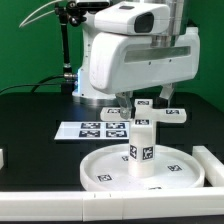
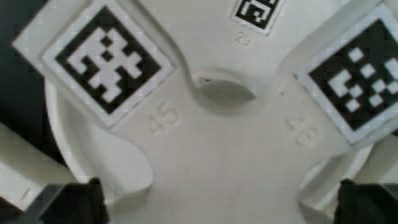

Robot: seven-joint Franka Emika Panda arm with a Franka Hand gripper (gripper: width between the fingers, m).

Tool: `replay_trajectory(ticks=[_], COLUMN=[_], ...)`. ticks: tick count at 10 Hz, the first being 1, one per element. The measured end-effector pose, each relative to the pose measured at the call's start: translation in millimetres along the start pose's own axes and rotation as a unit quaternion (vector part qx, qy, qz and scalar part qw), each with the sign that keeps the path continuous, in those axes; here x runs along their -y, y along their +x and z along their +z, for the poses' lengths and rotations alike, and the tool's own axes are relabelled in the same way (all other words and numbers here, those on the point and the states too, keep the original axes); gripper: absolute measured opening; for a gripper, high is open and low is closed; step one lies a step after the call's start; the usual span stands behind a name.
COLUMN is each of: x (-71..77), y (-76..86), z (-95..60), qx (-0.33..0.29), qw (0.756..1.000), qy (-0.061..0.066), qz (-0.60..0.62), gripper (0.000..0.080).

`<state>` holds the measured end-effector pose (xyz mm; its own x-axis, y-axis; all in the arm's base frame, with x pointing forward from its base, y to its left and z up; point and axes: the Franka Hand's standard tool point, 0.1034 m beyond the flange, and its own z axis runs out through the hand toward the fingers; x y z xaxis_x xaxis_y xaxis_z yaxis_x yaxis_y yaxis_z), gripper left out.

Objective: Assemble round table

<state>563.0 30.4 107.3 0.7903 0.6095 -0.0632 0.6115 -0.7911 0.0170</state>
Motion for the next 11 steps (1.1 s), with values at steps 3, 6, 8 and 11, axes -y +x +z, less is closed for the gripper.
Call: replay_trajectory(ticks=[3,6,8,11], x=[0.0,-2.1,-4.2,-4.9], y=[0.0,-1.0,-2.6,-5.2], z=[0.0,-1.7,-3.7,-1.1], qx=[0.000,-0.001,-0.001,0.001], qw=[1.000,1.000,0.999,0.999], qy=[0.000,-0.001,-0.001,0.000], qz=[0.000,0.023,0.043,0.049], gripper=[0.0648,0.0648,0.0648,0.0648])
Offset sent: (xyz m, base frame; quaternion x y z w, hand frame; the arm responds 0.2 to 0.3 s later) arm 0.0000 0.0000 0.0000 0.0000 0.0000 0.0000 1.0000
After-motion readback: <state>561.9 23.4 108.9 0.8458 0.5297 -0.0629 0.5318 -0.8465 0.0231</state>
